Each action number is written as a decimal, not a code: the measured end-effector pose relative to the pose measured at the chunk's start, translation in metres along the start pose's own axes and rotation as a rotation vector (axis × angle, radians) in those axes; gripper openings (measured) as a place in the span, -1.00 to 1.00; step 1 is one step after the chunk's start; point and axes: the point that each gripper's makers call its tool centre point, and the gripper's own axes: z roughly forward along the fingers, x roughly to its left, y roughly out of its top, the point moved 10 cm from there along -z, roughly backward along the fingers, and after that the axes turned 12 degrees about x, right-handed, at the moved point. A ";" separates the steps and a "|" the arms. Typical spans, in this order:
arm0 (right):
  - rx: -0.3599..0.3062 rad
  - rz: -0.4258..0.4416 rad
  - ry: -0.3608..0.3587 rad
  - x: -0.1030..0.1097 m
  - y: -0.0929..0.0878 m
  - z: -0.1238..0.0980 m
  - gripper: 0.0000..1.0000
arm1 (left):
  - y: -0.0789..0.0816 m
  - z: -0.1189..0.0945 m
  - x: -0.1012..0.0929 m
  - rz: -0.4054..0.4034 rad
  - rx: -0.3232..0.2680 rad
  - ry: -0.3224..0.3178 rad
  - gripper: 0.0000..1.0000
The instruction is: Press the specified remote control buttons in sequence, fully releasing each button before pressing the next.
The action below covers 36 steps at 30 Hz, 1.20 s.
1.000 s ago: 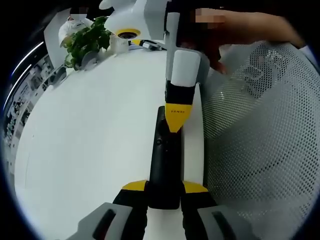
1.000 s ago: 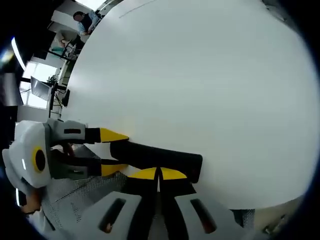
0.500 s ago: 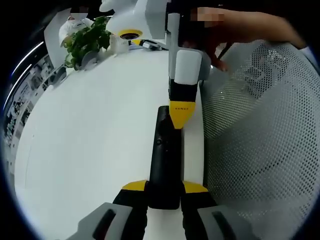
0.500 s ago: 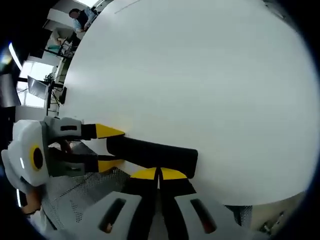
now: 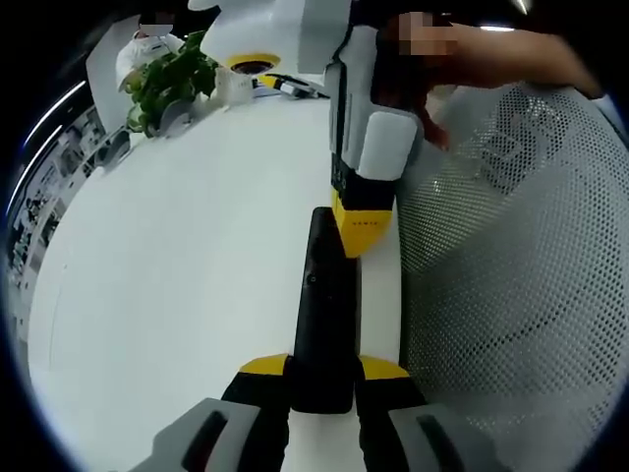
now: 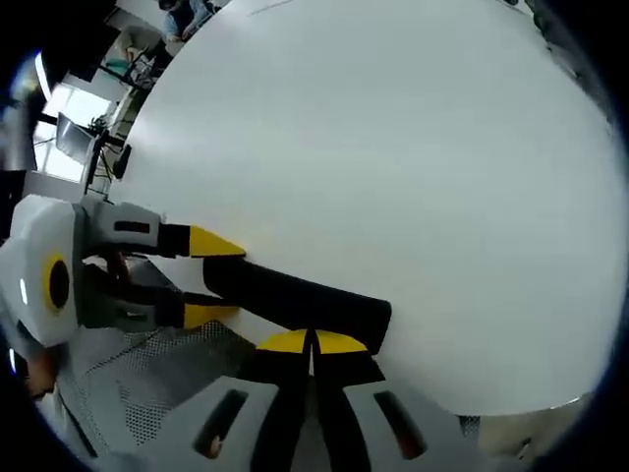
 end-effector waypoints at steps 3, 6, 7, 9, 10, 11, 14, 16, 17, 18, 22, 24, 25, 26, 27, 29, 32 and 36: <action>0.004 0.008 0.010 0.000 0.000 -0.001 -1.00 | 0.000 0.000 0.000 -0.001 -0.003 0.000 -0.50; 0.011 0.035 0.025 -0.001 0.001 -0.002 -1.00 | 0.000 0.000 0.000 -0.001 -0.006 0.002 -0.50; 0.011 0.035 0.026 -0.002 0.001 -0.002 -1.00 | 0.000 0.000 0.000 0.000 -0.007 0.003 -0.50; 0.008 0.049 0.035 -0.003 0.000 -0.003 -1.00 | -0.001 0.000 0.000 0.001 -0.008 0.003 -0.50; 0.002 0.051 0.035 -0.003 0.000 -0.004 -1.00 | -0.001 0.000 0.000 0.000 -0.009 0.002 -0.50; -0.016 0.053 0.031 -0.003 0.001 -0.005 -1.00 | -0.001 0.000 0.000 -0.002 -0.011 0.002 -0.50; -0.059 0.049 0.041 -0.003 0.003 -0.008 -1.00 | -0.001 0.000 0.000 -0.005 -0.014 0.003 -0.50; -0.063 0.056 0.049 -0.003 0.004 -0.007 -1.00 | -0.001 0.000 0.000 -0.006 -0.014 0.003 -0.50; -0.063 0.057 0.049 -0.003 0.004 -0.006 -1.00 | -0.001 0.000 0.000 -0.006 -0.014 0.002 -0.50; -0.061 0.055 0.043 -0.004 0.004 -0.005 -1.00 | -0.001 0.000 0.000 -0.006 -0.014 0.002 -0.50; -0.068 0.025 0.024 0.000 0.006 -0.004 -1.00 | -0.001 0.000 0.000 -0.006 -0.014 0.003 -0.50; -0.068 0.007 0.008 0.001 0.006 -0.004 -1.00 | -0.001 0.000 0.000 -0.008 -0.014 0.003 -0.50; -0.069 -0.004 -0.001 0.001 0.006 -0.003 -1.00 | -0.001 0.000 0.000 -0.008 -0.014 0.002 -0.50; -0.069 -0.020 -0.012 0.002 0.006 -0.003 -1.00 | -0.001 0.000 0.000 -0.008 -0.014 0.002 -0.50; -0.073 -0.035 -0.019 0.002 0.006 -0.003 -1.00 | 0.000 0.000 0.000 -0.008 -0.013 0.002 -0.50; -0.080 -0.043 -0.024 0.002 0.004 -0.003 -1.00 | 0.000 0.000 0.000 -0.008 -0.012 0.002 -0.50; -0.094 -0.050 -0.024 0.001 0.003 -0.003 -1.00 | 0.000 0.000 0.000 -0.007 -0.010 0.001 -0.50; -0.085 -0.119 -0.092 0.006 0.005 -0.002 -1.00 | 0.001 0.000 0.000 -0.007 -0.005 0.000 -0.50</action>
